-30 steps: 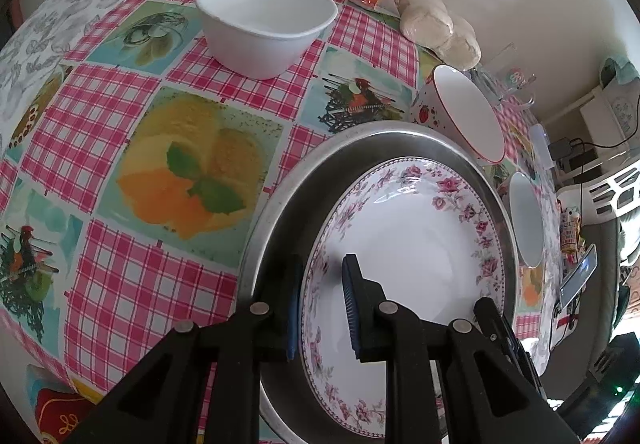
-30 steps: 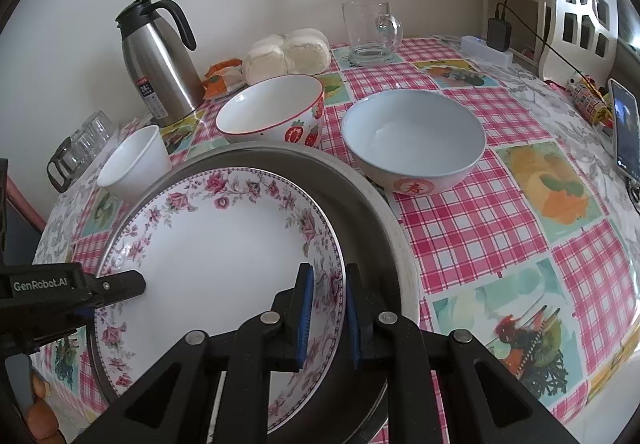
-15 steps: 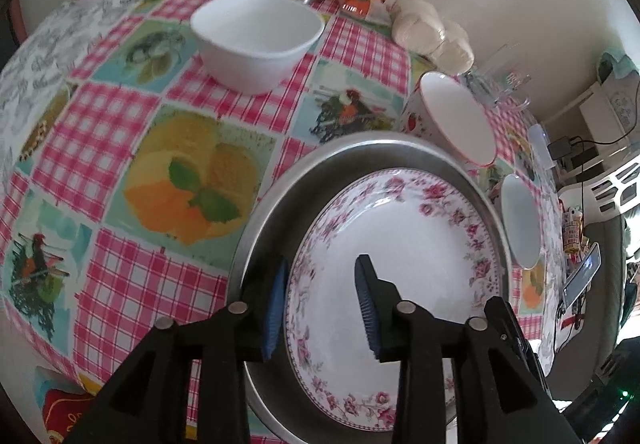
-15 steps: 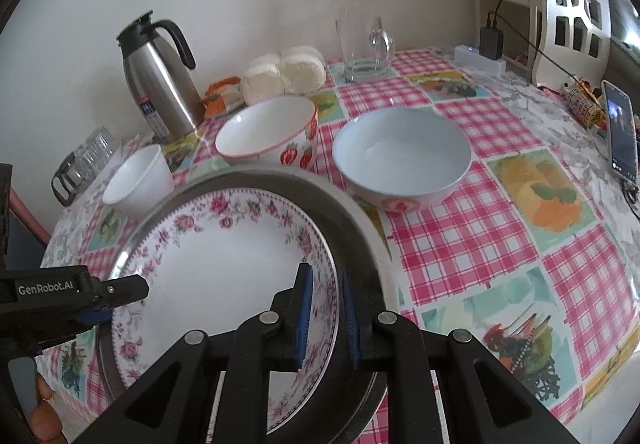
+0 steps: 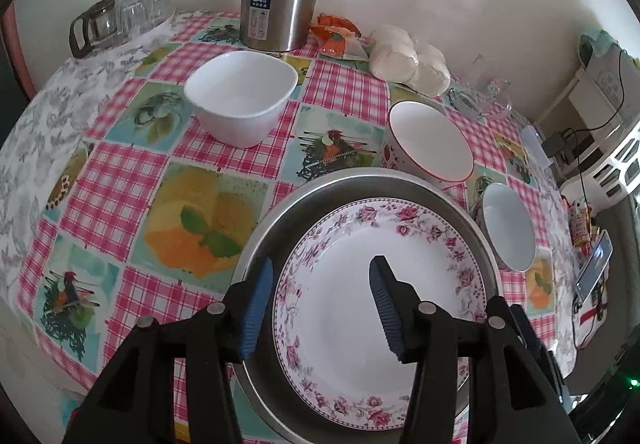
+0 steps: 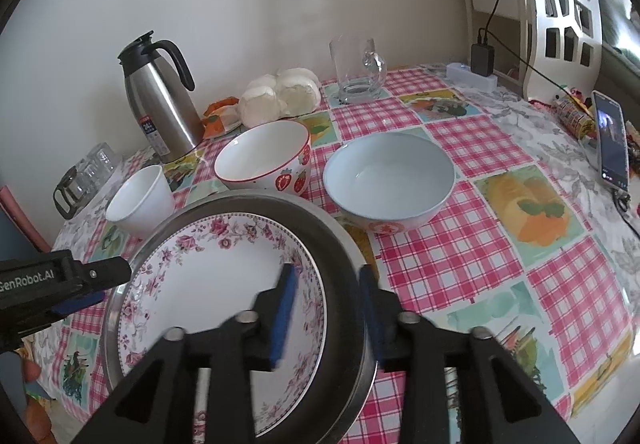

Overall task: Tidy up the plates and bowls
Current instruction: 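Open both tools to release the plate rim and pull back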

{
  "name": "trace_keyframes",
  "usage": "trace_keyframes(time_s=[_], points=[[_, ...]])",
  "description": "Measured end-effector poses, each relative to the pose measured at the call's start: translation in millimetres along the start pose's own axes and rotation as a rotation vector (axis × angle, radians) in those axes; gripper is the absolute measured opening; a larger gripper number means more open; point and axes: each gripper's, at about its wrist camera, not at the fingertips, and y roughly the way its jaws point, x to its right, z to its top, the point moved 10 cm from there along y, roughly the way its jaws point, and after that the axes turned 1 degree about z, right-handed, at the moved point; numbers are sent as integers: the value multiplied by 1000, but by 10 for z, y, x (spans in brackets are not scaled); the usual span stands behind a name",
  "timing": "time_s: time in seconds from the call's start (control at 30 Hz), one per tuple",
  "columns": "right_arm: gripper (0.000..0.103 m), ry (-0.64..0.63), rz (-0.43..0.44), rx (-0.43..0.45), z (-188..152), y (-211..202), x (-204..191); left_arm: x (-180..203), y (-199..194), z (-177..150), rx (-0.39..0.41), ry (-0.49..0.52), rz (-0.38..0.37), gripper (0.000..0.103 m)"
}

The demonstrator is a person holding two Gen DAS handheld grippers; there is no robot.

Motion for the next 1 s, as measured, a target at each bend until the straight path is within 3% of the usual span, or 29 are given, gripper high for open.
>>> trace_keyframes(time_s=[0.03, 0.1, 0.13, 0.27, 0.37, 0.57, 0.77, 0.9, 1.0], points=[[49, -3, -6, 4, 6, -7, 6, 2, 10, -5, -3, 5, 10, 54], [62, -4, -17, 13, 21, -21, 25, -16, 29, -13, -8, 14, 33, 73], [67, -3, -23, 18, 28, -27, 37, -24, 37, -13, -7, 17, 41, 77], [76, 5, -31, 14, 28, -16, 70, -79, 31, 3, 8, 24, 77, 80], [80, 2, -40, 11, 23, 0, 86, -114, 50, 0, 7, 28, 104, 89], [98, 2, -50, 11, 21, 14, 114, -179, 59, 14, 18, 34, 153, 89], [103, 2, -58, -2, 4, 44, 134, -199, 74, 12, 13, 31, 156, 89], [103, -2, -58, -1, 5, 49, 140, -212, 82, 11, 14, 32, 169, 98], [103, -5, -57, -3, 2, 52, 140, -220, 79, 13, 18, 31, 173, 98]])
